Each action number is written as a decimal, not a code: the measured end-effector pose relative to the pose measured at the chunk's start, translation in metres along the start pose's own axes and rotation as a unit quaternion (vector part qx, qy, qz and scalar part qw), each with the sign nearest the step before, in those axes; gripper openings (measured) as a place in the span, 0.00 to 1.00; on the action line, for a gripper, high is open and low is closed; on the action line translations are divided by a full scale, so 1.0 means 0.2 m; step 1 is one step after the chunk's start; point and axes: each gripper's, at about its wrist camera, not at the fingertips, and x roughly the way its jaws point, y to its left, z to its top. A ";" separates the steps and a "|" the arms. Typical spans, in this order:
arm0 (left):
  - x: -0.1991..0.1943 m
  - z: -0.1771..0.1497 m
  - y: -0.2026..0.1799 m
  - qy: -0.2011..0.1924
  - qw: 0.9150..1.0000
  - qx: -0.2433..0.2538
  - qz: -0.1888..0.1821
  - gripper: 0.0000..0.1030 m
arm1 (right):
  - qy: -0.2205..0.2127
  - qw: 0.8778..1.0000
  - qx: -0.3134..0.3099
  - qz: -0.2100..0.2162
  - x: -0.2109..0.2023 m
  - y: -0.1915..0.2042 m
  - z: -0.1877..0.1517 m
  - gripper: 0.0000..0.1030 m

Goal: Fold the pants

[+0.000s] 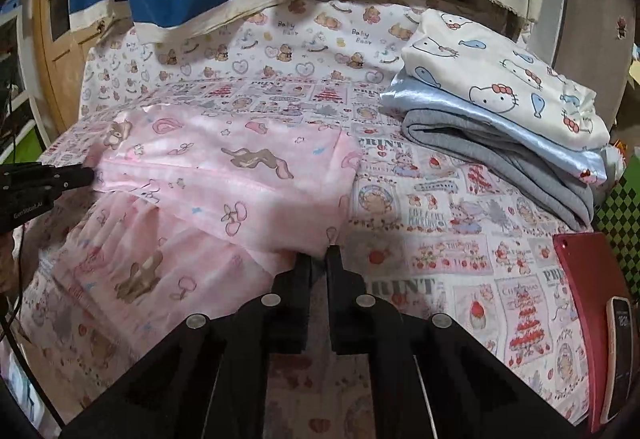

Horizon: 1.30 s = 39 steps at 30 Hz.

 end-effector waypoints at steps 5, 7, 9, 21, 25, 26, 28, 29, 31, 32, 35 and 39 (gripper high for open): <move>-0.13 -0.09 -0.06 -0.014 0.999 0.022 -0.024 0.09 | -0.037 0.999 -0.011 0.026 -0.14 -0.04 -0.10 0.17; -0.16 -0.12 -0.09 -0.016 0.999 0.029 -0.036 0.09 | -0.040 0.998 -0.027 0.033 -0.18 -0.04 -0.13 0.24; -0.18 -0.15 -0.13 -0.014 0.998 0.038 -0.047 0.11 | -0.038 0.998 -0.040 0.037 -0.20 -0.03 -0.17 0.34; -0.21 -0.25 -0.33 0.014 0.994 0.060 -0.087 0.26 | 0.002 0.993 -0.081 0.085 -0.15 0.11 -0.31 0.34; -0.19 -0.24 -0.35 0.003 0.996 0.064 -0.062 0.26 | 0.000 0.992 -0.107 0.064 -0.15 0.14 -0.31 0.40; -0.18 -0.23 -0.35 0.003 0.996 0.060 -0.061 0.26 | -0.001 0.992 -0.114 0.058 -0.15 0.15 -0.31 0.42; -0.17 -0.24 -0.34 -0.001 0.997 0.053 -0.058 0.26 | -0.008 0.991 -0.127 0.049 -0.14 0.17 -0.31 0.44; -0.17 -0.24 -0.34 -0.003 0.997 0.053 -0.052 0.26 | -0.010 0.990 -0.133 0.047 -0.13 0.18 -0.30 0.44; -0.17 -0.25 -0.33 -0.009 0.998 0.052 -0.039 0.27 | -0.012 0.988 -0.144 0.050 -0.12 0.20 -0.29 0.44; -0.18 -0.25 -0.33 -0.010 0.998 0.051 -0.035 0.27 | -0.013 0.987 -0.151 0.052 -0.12 0.21 -0.28 0.44; -0.19 -0.25 -0.31 -0.013 0.998 0.045 -0.028 0.27 | -0.023 0.982 -0.179 0.060 -0.12 0.25 -0.27 0.44; -0.19 -0.25 -0.29 -0.013 0.999 0.040 -0.027 0.29 | -0.059 0.961 -0.267 0.044 -0.14 0.36 -0.28 0.44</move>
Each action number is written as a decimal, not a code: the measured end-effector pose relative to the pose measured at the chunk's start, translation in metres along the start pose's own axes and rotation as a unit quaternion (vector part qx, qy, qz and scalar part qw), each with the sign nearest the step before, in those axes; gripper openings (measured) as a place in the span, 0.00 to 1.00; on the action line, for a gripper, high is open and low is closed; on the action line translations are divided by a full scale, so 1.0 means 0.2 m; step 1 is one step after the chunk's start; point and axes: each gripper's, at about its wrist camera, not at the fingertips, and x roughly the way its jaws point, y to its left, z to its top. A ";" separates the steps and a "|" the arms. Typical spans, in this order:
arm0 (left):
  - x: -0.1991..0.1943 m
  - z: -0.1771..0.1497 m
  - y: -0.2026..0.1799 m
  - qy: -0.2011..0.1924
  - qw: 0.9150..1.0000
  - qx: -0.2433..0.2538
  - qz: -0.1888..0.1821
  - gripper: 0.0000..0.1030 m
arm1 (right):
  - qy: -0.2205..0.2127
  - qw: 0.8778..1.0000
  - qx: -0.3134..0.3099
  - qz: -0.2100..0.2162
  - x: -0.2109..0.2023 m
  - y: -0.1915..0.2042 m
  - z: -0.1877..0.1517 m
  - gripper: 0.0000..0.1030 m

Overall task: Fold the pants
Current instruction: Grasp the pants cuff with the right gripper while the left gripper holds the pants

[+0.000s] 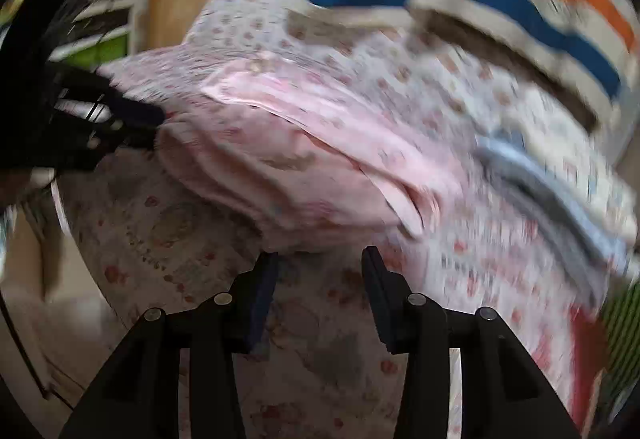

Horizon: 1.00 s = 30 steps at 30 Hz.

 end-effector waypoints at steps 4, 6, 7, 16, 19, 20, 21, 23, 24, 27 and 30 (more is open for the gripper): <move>0.00 0.00 0.01 0.003 1.000 -0.002 0.000 0.30 | -0.018 0.997 -0.071 -0.017 0.00 0.07 0.04 0.44; 0.00 0.00 0.01 0.003 1.000 -0.004 -0.001 0.30 | -0.023 0.994 -0.102 -0.018 0.00 0.10 0.05 0.44; 0.00 0.00 0.01 0.003 1.000 -0.004 -0.001 0.30 | -0.028 0.992 -0.120 -0.021 0.00 0.11 0.05 0.44; -0.03 0.01 0.02 -0.003 1.000 -0.008 0.000 0.34 | -0.022 0.982 -0.185 -0.031 -0.04 0.13 0.05 0.44; -0.03 0.01 0.02 -0.003 1.000 -0.009 -0.002 0.34 | -0.023 0.975 -0.218 -0.040 -0.05 0.17 0.01 0.46; -0.04 0.01 0.02 -0.003 1.000 -0.009 -0.003 0.34 | -0.022 0.972 -0.230 -0.044 -0.06 0.19 0.00 0.49; -0.04 0.01 0.01 -0.004 1.000 -0.009 -0.003 0.34 | -0.022 0.969 -0.241 -0.048 -0.06 0.21 -0.02 0.58; -0.04 0.00 0.01 -0.004 1.000 -0.010 -0.004 0.34 | -0.028 0.964 -0.257 -0.063 -0.07 0.24 -0.04 0.64; -0.04 0.01 0.01 -0.004 1.000 -0.011 -0.004 0.34 | -0.027 0.963 -0.260 -0.067 -0.07 0.25 -0.04 0.65; -0.04 0.01 0.01 -0.002 1.000 -0.013 -0.003 0.34 | -0.025 0.959 -0.274 -0.072 -0.05 0.26 -0.02 0.65; -0.04 0.01 0.01 0.001 1.000 -0.015 -0.002 0.35 | -0.019 0.956 -0.285 -0.065 -0.02 0.27 0.00 0.56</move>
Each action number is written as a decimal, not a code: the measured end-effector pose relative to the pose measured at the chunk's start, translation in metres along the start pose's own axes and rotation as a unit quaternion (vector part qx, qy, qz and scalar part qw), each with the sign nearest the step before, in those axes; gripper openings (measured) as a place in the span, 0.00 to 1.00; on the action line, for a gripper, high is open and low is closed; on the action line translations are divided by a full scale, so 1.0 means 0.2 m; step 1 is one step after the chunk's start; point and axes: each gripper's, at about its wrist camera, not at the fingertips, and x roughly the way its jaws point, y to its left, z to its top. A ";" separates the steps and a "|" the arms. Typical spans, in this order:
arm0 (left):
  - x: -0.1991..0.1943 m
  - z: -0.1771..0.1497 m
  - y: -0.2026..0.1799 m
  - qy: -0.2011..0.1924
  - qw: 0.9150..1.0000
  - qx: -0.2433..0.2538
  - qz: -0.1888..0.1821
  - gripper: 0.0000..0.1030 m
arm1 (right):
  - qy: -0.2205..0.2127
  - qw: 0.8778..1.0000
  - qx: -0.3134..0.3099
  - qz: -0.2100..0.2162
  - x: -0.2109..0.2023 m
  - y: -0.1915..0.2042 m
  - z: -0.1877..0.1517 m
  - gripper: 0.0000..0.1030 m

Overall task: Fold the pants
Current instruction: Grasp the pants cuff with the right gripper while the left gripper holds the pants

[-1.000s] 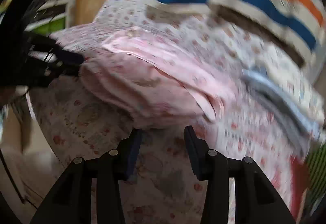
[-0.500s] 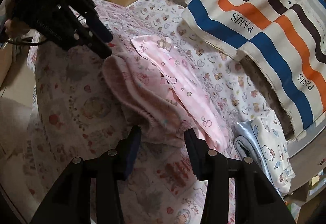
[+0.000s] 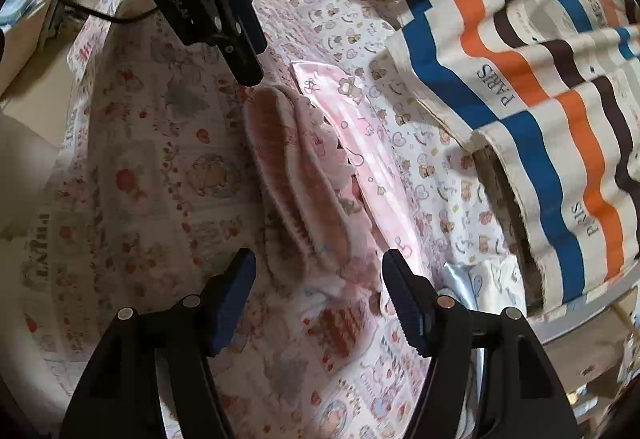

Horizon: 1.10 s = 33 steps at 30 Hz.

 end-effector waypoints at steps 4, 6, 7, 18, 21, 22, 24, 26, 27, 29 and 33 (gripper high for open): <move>-0.01 0.00 0.01 -0.001 1.000 -0.004 0.001 0.36 | 0.013 0.999 0.008 0.039 0.06 -0.02 0.02 0.28; -0.02 -0.01 0.01 -0.003 1.000 -0.005 0.001 0.36 | 0.012 0.998 0.025 0.062 0.06 -0.05 0.01 0.22; -0.02 0.00 0.01 -0.004 1.000 -0.004 -0.001 0.36 | 0.011 0.997 0.038 0.071 0.06 -0.07 0.01 0.19; 0.04 0.02 -0.09 0.001 0.998 0.059 -0.018 0.42 | -0.003 0.927 0.309 0.214 0.23 -0.58 -0.08 0.14; 0.07 0.06 -0.11 -0.007 0.996 0.086 -0.013 0.43 | -0.009 0.917 0.320 0.239 0.27 -0.61 -0.09 0.14; 0.09 0.08 -0.11 -0.007 0.996 0.092 -0.011 0.44 | -0.010 0.915 0.323 0.243 0.29 -0.62 -0.09 0.14; 0.12 0.12 -0.10 -0.011 0.995 0.096 -0.015 0.44 | -0.013 0.908 0.332 0.254 0.31 -0.63 -0.10 0.14; 0.14 0.16 -0.08 -0.029 0.994 0.100 -0.043 0.44 | -0.019 0.901 0.342 0.267 0.33 -0.66 -0.11 0.14; 0.13 0.18 -0.07 -0.043 0.992 0.102 -0.052 0.44 | -0.023 0.897 0.346 0.274 0.33 -0.67 -0.11 0.14; 0.13 0.21 -0.07 -0.060 0.989 0.119 -0.070 0.44 | -0.028 0.890 0.353 0.287 0.34 -0.69 -0.14 0.14; 0.18 0.25 -0.09 -0.050 0.984 0.143 -0.094 0.44 | -0.031 0.880 0.365 0.302 0.37 -0.72 -0.17 0.14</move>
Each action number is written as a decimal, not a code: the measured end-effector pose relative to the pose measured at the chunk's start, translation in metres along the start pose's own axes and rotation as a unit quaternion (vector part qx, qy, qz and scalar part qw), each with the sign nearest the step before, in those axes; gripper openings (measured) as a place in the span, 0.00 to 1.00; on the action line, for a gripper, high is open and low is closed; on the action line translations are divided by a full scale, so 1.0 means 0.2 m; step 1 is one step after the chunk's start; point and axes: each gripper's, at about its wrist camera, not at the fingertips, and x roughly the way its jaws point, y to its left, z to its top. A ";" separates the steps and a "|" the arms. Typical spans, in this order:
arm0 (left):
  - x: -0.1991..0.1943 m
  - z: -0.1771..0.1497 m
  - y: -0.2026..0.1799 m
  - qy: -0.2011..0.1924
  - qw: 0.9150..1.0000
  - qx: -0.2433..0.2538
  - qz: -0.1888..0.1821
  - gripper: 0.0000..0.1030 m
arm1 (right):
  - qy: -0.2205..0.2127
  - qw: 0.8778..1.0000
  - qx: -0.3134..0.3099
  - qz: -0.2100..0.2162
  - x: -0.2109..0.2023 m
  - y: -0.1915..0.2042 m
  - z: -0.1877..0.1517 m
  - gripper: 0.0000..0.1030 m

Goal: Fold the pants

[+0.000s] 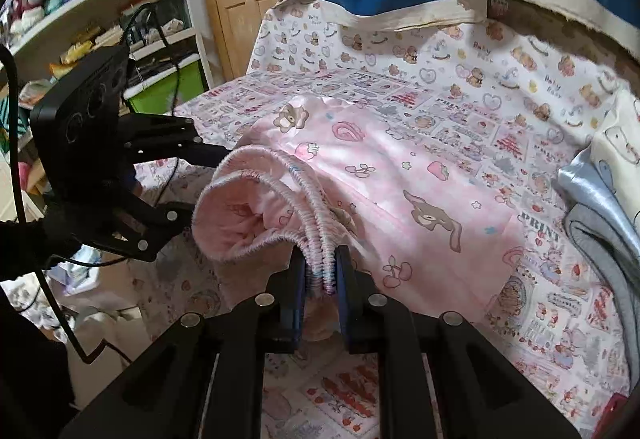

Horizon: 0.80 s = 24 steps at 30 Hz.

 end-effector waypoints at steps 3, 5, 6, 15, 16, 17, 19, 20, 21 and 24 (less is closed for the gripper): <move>0.03 0.02 0.01 0.009 1.000 -0.001 -0.005 0.44 | 0.001 1.000 0.008 0.011 0.02 -0.03 0.01 0.14; 0.04 0.04 0.03 0.013 1.000 -0.017 -0.003 0.27 | 0.001 1.000 0.010 0.015 0.02 -0.03 0.01 0.14; 0.04 0.05 0.04 0.018 0.999 -0.032 -0.011 0.09 | 0.000 1.000 0.008 0.015 0.02 -0.03 0.01 0.14; 0.02 0.13 0.13 0.019 0.995 -0.099 0.008 0.03 | -0.042 0.999 -0.023 -0.004 -0.08 0.04 -0.07 0.67; 0.03 0.14 0.13 0.021 0.995 -0.100 0.012 0.03 | -0.044 0.999 -0.024 -0.001 -0.09 0.04 -0.08 0.67; 0.03 0.14 0.14 0.023 0.994 -0.103 0.015 0.03 | -0.048 0.998 -0.026 0.002 -0.11 0.05 -0.09 0.67; 0.05 0.16 0.15 0.026 0.993 -0.111 0.014 0.03 | -0.050 0.998 -0.038 -0.003 -0.13 0.07 -0.11 0.67; 0.05 0.16 0.15 0.026 0.993 -0.113 0.015 0.03 | -0.048 0.998 -0.047 -0.010 -0.13 0.08 -0.12 0.67; 0.05 0.16 0.15 0.025 0.993 -0.114 0.018 0.03 | -0.043 0.997 -0.058 -0.021 -0.12 0.10 -0.13 0.67; 0.05 0.17 0.15 0.027 0.992 -0.118 0.026 0.03 | -0.022 0.994 -0.086 -0.060 -0.06 0.15 -0.15 0.70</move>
